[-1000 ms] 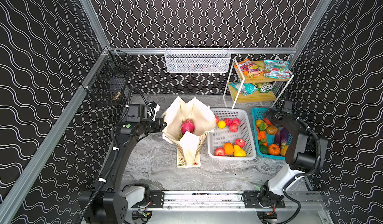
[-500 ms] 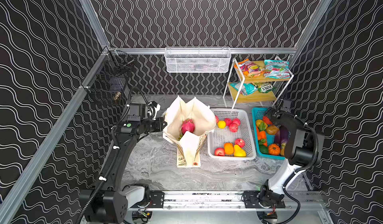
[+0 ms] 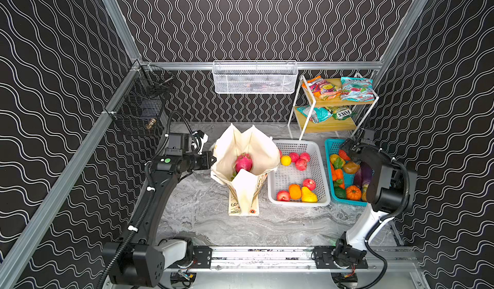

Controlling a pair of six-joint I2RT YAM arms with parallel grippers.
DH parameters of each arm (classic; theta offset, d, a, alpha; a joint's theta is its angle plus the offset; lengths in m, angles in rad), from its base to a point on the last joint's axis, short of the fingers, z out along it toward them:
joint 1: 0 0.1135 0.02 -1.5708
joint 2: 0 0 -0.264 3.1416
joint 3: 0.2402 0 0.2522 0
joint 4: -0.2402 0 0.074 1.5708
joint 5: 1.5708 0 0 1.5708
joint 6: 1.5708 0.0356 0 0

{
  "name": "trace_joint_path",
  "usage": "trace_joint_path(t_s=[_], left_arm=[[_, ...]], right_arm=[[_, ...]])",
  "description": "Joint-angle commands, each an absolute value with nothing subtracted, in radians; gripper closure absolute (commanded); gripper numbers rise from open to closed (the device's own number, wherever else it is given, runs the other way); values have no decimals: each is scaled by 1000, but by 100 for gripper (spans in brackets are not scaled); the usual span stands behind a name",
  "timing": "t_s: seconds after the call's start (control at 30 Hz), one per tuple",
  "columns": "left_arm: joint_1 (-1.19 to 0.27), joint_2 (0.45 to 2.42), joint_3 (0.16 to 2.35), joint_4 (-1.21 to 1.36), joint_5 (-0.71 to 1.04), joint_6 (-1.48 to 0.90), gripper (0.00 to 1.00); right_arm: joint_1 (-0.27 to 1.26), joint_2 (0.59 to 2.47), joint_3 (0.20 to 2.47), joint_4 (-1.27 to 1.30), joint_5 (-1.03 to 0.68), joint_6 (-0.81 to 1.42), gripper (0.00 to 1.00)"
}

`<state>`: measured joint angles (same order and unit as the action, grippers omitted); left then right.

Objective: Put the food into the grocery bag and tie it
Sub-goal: 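Lower the right gripper onto the red tomato in the teal basket, then close the right gripper on the red tomato and lift it, then carry the red tomato with the right gripper over the tote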

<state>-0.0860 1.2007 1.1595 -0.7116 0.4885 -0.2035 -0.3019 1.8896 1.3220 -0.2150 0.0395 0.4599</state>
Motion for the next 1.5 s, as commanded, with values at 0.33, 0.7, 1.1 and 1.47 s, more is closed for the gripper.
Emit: trace_joint_path(t_s=[0.33, 0.7, 1.1, 1.47], left_arm=[[-93, 1199, 1164, -708, 488, -183, 100], [-95, 1221, 1174, -722, 475, -171, 100], [-95, 1248, 1166, -715, 507, -190, 100], [-95, 1247, 1194, -738, 496, -195, 100]], right_arm=[[-304, 1872, 1312, -192, 13, 477, 39], [-302, 1568, 1239, -273, -38, 482, 40], [-50, 1136, 1212, -359, -123, 529, 40], [478, 1226, 1401, -347, -91, 492, 41]])
